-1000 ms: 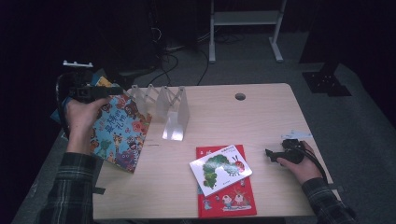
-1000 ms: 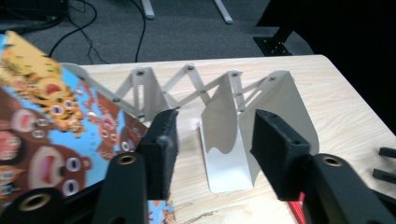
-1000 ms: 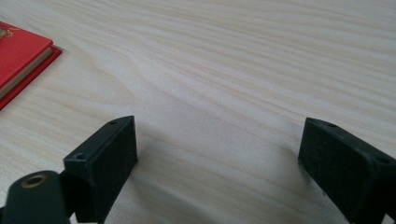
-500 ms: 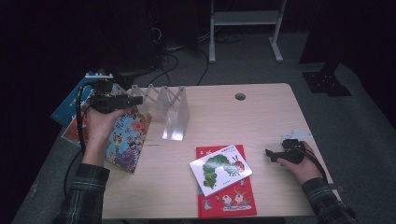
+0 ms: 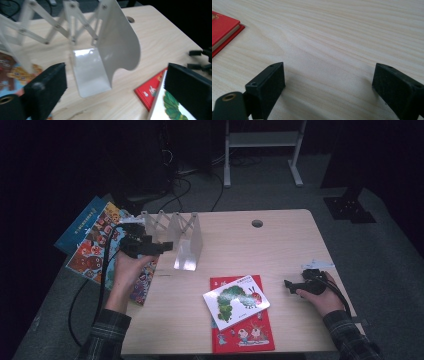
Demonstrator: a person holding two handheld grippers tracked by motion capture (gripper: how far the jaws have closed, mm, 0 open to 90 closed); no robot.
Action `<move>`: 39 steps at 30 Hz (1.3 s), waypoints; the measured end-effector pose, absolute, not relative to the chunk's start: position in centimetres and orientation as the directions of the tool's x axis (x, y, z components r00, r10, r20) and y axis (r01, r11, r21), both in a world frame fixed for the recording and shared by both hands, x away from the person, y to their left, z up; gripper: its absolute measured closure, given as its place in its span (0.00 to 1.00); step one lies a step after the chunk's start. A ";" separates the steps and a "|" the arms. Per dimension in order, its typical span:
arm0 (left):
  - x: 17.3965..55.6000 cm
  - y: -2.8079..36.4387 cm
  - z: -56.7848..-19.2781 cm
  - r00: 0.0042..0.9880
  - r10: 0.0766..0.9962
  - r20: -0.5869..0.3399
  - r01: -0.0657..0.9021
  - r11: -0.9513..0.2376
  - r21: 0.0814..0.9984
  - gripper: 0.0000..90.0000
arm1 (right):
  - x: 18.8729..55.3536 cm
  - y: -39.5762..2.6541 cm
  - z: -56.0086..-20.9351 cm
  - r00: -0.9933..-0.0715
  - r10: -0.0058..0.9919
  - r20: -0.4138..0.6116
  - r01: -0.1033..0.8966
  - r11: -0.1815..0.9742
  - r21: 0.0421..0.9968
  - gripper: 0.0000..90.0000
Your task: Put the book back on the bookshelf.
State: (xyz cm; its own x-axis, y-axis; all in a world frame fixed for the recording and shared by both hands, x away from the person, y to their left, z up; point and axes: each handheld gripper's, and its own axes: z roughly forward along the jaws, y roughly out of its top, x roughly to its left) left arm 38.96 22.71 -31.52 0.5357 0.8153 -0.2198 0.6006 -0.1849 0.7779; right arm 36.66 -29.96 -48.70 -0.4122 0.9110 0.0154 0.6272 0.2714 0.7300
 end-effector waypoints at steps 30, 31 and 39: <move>34.1 16.8 -41.4 0.668 0.721 -0.186 0.536 -0.292 0.793 0.03 | 36.4 -29.9 -48.7 -0.425 0.905 0.011 0.616 0.280 0.736 0.16; 34.1 16.9 -41.6 0.669 0.718 -0.192 0.536 -0.287 0.794 0.04 | 36.3 -29.8 -48.7 -0.429 0.903 0.012 0.614 0.282 0.737 0.19; 34.3 17.2 -43.0 0.687 0.706 -0.174 0.525 -0.316 0.791 0.16 | 34.7 -29.0 -47.6 -0.505 0.862 0.035 0.621 0.335 0.709 0.44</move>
